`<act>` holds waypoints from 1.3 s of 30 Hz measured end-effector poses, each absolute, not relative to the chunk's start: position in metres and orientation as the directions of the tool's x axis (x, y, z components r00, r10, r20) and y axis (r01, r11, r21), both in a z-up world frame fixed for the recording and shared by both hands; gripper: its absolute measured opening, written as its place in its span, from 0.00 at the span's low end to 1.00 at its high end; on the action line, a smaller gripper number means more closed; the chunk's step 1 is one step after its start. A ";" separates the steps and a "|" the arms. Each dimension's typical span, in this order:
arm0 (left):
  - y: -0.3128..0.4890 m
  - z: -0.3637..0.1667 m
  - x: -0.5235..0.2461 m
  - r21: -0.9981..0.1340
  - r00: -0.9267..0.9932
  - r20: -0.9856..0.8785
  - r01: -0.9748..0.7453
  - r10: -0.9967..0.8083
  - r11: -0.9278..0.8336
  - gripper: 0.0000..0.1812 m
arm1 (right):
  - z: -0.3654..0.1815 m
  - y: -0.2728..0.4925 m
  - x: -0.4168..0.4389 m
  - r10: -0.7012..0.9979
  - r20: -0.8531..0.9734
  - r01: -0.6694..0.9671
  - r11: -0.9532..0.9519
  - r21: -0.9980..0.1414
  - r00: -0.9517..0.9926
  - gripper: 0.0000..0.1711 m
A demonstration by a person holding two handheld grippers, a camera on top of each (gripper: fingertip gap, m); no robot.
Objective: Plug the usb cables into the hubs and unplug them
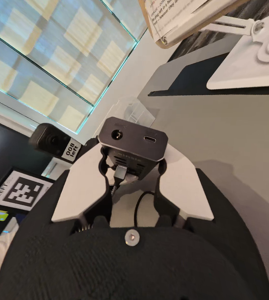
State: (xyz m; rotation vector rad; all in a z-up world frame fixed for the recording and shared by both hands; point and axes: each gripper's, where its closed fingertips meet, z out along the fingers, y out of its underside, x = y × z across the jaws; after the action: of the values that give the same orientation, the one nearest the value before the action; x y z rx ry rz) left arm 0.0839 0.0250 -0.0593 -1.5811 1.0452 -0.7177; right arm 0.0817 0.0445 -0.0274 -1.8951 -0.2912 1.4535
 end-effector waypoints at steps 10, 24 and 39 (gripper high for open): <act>0.033 -0.087 0.082 -0.901 0.460 -0.081 -0.412 -0.884 -0.132 0.16 | -0.036 0.040 0.064 0.708 -0.249 0.116 -0.424 -0.898 0.661 0.36; 0.057 -0.087 0.048 -0.934 0.546 0.246 -0.089 -0.801 -0.347 0.16 | -0.027 0.054 0.106 0.731 -0.218 0.108 -0.370 -0.923 0.646 0.27; 0.046 -0.091 0.055 -0.953 0.498 0.021 -0.251 -0.867 -0.167 0.16 | -0.146 0.011 0.097 0.941 0.110 0.757 -0.184 -0.627 0.319 0.20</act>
State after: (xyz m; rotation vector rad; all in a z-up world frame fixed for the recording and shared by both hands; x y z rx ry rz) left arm 0.0545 0.0462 -0.0909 -1.6903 0.9610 -0.7317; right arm 0.0966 0.0112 -0.1462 -2.0000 -1.4935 0.4042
